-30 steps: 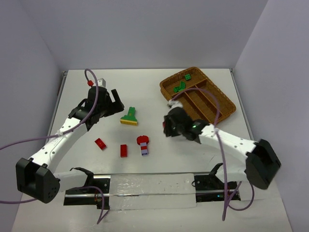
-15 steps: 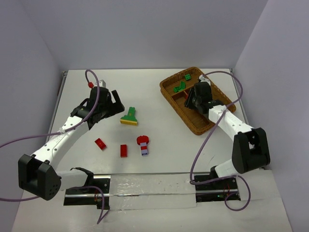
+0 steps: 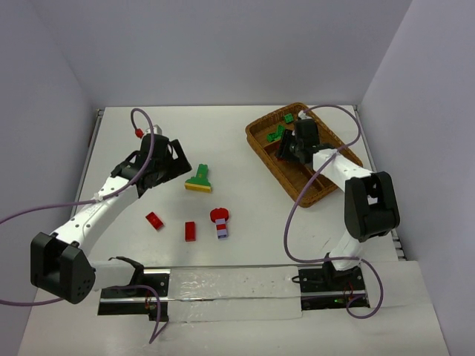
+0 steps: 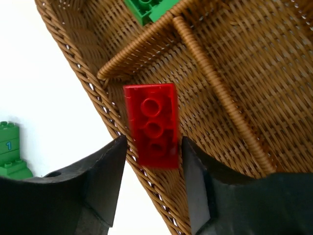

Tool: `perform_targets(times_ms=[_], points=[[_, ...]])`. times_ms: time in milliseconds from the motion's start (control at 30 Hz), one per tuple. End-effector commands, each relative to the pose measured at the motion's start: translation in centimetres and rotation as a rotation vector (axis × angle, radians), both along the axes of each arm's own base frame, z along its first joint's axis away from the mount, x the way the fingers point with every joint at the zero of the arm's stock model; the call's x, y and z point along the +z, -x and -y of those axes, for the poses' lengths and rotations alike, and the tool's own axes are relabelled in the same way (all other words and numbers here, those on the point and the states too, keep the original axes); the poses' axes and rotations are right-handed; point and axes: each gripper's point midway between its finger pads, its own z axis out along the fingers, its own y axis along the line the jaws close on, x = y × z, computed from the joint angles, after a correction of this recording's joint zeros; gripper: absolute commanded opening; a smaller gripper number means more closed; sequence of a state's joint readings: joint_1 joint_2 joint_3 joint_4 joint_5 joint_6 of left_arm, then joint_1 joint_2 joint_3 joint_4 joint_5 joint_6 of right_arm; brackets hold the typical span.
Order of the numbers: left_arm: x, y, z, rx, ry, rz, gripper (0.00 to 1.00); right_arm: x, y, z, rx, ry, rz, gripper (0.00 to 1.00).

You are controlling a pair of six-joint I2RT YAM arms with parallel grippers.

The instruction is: Sort the legos into containers by color

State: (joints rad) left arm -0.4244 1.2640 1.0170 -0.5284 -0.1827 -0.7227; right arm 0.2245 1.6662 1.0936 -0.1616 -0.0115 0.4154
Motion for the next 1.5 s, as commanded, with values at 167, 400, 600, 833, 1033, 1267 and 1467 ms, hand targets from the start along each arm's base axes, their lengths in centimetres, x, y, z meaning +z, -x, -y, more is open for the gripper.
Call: perform_targets(times_ms=[167, 400, 600, 833, 1033, 1267, 1467], points=[[0.4, 0.4, -0.6, 0.048, 0.026, 0.023, 0.95, 7.2, -0.3, -1.4, 0.020, 0.098, 0.201, 0.68], [0.5, 0.6, -1.6, 0.106, 0.009, 0.021, 0.95, 8.4, 5.3, -11.5, 0.277, 0.033, 0.218, 0.68], [0.1, 1.8, -2.3, 0.091, -0.030, -0.009, 0.94, 5.8, 11.8, -20.1, 0.509, -0.054, 0.146, 0.70], [-5.5, 7.3, -0.4, -0.040, -0.082, -0.164, 0.88, 4.1, 13.4, -18.9, 0.478, -0.056, 0.105, 0.72], [-9.2, 12.0, 2.0, -0.087, -0.063, -0.278, 0.90, 5.8, 12.7, -17.2, 0.442, -0.011, 0.153, 0.75], [-12.1, 13.9, 2.2, -0.049, -0.076, -0.346, 0.93, 7.0, 12.3, -17.0, 0.439, -0.014, 0.179, 0.75], [-14.2, 14.3, 3.0, -0.055, -0.116, -0.379, 0.81, 7.3, 12.3, -16.9, 0.438, -0.009, 0.188, 0.76]])
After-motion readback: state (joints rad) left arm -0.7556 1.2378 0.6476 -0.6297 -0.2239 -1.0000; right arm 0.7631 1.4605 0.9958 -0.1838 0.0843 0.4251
